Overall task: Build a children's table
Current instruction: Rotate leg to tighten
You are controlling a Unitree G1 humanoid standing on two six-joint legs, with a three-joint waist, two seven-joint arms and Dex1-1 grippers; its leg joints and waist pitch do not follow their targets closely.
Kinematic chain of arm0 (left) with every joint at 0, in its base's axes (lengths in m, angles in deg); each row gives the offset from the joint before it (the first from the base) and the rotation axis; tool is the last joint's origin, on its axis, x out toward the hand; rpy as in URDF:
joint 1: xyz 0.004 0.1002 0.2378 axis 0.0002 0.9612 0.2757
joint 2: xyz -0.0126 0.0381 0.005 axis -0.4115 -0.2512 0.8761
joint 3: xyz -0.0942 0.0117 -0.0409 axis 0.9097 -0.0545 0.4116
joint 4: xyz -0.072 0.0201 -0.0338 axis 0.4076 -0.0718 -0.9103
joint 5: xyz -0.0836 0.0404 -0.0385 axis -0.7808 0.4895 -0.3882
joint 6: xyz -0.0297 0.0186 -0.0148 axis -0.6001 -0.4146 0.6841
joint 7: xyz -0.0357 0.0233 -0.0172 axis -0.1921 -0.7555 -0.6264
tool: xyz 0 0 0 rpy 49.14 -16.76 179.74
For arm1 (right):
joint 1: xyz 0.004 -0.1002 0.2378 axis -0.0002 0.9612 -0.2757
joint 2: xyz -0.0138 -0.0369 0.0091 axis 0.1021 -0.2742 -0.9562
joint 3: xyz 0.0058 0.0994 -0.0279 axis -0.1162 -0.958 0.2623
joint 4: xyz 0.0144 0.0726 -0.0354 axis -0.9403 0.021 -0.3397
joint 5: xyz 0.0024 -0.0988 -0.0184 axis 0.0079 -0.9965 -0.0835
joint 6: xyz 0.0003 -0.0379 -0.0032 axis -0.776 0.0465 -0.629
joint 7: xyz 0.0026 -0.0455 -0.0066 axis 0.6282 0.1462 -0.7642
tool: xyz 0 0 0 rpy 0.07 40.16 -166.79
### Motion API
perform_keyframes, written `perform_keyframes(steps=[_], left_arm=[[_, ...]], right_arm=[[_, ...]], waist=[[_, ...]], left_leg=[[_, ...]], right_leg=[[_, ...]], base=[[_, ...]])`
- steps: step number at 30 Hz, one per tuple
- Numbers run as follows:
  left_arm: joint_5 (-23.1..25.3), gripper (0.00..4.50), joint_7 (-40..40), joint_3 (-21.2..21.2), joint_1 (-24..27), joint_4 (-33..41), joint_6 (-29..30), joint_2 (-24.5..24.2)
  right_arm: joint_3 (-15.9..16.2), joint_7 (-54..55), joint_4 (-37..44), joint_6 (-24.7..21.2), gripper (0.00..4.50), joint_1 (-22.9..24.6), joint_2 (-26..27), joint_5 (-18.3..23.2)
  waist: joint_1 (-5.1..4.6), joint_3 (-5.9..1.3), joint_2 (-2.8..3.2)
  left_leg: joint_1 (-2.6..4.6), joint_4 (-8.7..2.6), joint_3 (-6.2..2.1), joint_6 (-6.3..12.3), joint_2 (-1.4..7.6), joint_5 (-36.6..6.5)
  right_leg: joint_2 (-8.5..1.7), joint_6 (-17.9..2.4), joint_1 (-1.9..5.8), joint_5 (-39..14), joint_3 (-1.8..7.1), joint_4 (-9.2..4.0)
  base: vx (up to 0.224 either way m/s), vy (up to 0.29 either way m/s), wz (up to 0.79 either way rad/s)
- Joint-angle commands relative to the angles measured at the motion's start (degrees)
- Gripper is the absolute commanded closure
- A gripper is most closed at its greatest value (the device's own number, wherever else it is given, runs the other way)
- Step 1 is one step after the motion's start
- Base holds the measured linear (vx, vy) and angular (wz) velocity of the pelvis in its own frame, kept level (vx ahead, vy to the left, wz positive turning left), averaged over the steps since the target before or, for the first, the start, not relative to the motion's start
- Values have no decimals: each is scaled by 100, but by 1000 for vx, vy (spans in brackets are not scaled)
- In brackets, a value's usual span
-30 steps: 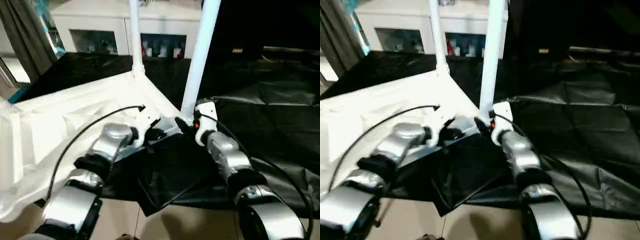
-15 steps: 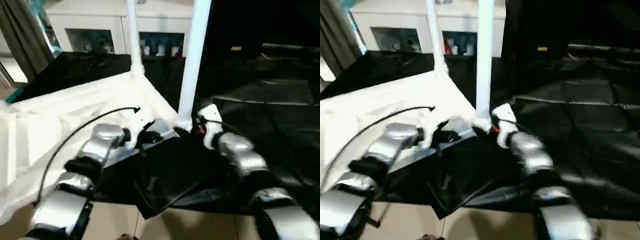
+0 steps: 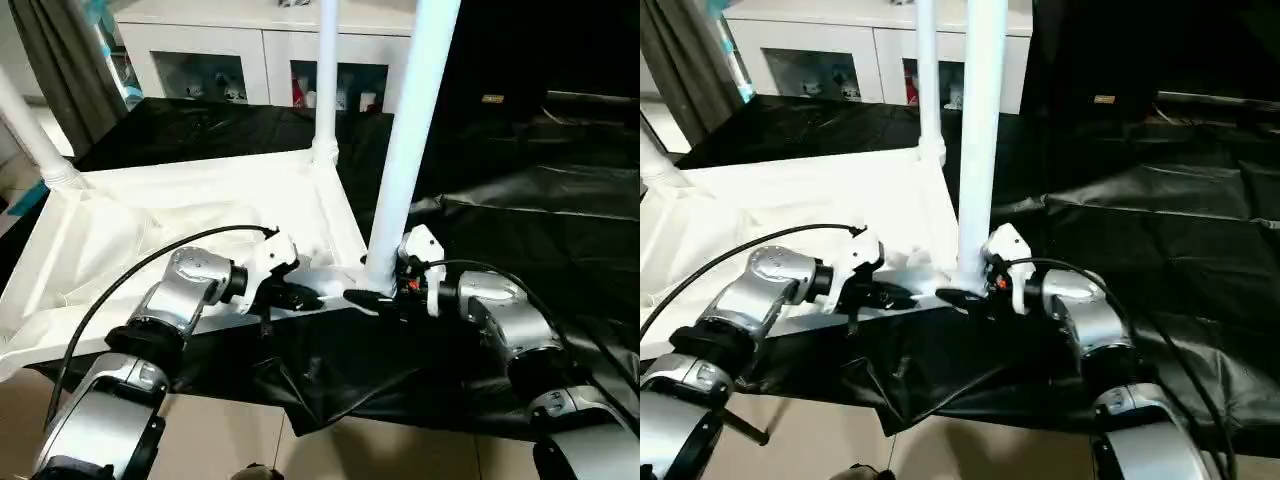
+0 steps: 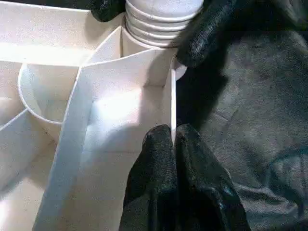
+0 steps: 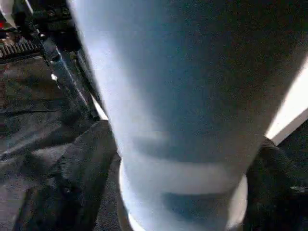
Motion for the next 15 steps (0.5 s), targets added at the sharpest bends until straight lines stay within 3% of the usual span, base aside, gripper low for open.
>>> perform_keyframes(steps=[1,5,8,10,11,12,15], left_arm=[[-66,450,123,-73,-4,171,9,38],[-101,450,31,-12,29,203,17,111],[-52,450,-378,-2,28,137,25,273],[-15,450,-540,12,6,72,29,325],[29,450,-697,22,-18,4,48,364],[131,450,-1406,125,-163,-283,47,588],[192,450,-1929,190,-318,-496,111,804]], right_arm=[[76,-200,215,-137,114,106,77,76],[65,-140,268,-252,157,187,174,141],[-53,613,-54,-250,170,188,447,44],[-88,892,-195,-225,173,163,526,-16],[-126,1182,-331,-208,174,131,602,-71],[-283,2153,-725,-138,175,24,881,-173],[-488,2931,-1004,-211,175,-110,1127,-138]], waist=[[-14,-391,-37],[0,-402,-43],[3,-390,-61],[-27,-375,-43],[-45,-357,7],[-103,-332,-18],[-168,-285,-33]], left_leg=[[204,-435,-187,165,405,-1600],[194,-421,-182,245,400,-1423],[191,-425,-183,231,402,-1446],[212,-441,-192,124,399,-1606],[238,-453,-206,16,394,-1818],[243,-470,-210,-91,381,-2031],[337,-488,-283,-343,369,-2665]], right_leg=[[-413,-1427,228,-1181,262,-366],[-405,-1442,226,-1038,258,-342],[-419,-1408,218,-1185,261,-357],[-429,-1356,186,-1480,267,-393],[-435,-1296,169,-1768,270,-429],[-433,-1220,150,-2075,273,-470],[-459,-929,92,-3046,263,-581]], base=[[0,0,0],[0,0,0],[0,0,0],[0,0,0],[0,0,0],[0,0,0],[-34,5,-3]])
